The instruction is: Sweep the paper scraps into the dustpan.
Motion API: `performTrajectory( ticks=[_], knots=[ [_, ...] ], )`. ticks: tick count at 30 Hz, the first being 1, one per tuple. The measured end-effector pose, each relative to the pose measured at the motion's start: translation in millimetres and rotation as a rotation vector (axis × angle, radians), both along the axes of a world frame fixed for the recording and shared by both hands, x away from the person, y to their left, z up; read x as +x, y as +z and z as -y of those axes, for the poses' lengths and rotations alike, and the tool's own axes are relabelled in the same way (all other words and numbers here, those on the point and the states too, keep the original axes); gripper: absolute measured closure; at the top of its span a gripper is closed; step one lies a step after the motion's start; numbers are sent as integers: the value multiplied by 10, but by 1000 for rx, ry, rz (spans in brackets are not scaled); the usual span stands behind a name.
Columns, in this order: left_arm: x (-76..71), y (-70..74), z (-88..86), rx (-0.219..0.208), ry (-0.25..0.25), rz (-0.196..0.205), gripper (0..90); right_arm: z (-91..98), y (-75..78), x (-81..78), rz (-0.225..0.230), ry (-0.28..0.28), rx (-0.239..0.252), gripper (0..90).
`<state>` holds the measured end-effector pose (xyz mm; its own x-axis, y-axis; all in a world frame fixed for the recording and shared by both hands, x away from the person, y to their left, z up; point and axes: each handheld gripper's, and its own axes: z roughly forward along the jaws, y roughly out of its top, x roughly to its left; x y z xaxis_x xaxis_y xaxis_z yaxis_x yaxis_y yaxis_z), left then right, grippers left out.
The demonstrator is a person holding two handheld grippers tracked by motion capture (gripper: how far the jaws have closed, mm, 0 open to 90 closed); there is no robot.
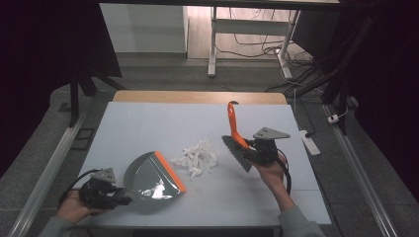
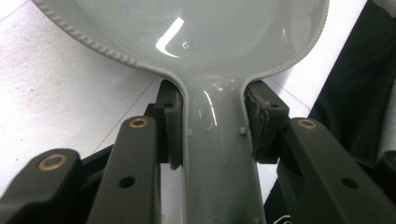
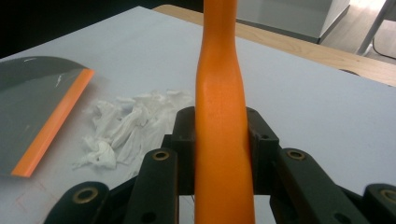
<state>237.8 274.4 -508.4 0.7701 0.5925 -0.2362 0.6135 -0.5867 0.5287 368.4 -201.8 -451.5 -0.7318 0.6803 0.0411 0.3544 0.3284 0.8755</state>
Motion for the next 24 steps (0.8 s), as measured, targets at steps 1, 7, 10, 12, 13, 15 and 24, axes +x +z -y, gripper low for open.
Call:
performTrajectory(
  ticks=[1, 7, 10, 12, 13, 15, 24],
  knots=[
    [5, -4, 1, 4, -2, -1, 618, 0, 0, 0, 0, 0, 0, 701],
    [10, -5, -2, 8, 0, -4, 618, -168, -16, 134, -20, 2, -32, 701],
    [12, -2, 13, 10, -9, -3, 618, -234, -25, 178, -26, -3, -43, 701],
    [18, -7, 20, 8, -13, -3, 618, -268, -28, 206, -29, -3, -45, 701],
    [23, -10, 21, 7, -14, -7, 618, -281, -28, 217, -28, -1, -45, 701],
    [32, -23, 20, 3, -13, -12, 618, -301, -32, 246, -33, 5, -42, 701],
    [66, -56, 53, -3, -20, -30, 618, -395, -76, 363, -47, -1, -65, 701]
  ],
)
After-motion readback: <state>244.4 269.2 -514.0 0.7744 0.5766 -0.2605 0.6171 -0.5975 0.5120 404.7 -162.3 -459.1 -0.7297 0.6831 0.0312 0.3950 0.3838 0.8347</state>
